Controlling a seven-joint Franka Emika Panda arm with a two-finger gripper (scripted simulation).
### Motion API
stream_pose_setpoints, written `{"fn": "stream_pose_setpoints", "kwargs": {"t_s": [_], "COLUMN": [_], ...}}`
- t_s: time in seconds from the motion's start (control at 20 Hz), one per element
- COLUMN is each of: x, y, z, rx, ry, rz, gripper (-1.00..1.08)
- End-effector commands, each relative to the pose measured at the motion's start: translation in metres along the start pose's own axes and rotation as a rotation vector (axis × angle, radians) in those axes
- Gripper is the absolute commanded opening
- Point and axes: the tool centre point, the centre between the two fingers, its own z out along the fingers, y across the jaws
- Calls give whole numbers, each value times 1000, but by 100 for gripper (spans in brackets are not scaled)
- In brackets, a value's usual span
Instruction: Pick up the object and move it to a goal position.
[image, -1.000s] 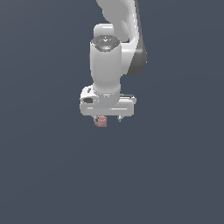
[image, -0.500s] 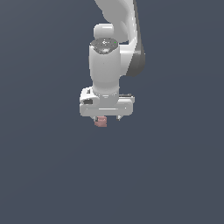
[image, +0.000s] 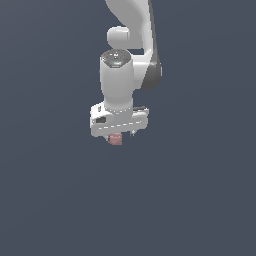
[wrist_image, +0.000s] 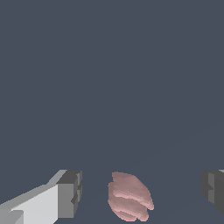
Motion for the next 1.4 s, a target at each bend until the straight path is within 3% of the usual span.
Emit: {"fn": "stream_pose_setpoints", "kwargs": {"t_s": [0.0, 1.35], "x": [-5, -62], "y": [2, 13], "z": [5, 56], "rx": [1, 31], "ry": [-4, -40], "rz": [-61, -737], "gripper": [100, 100]}}
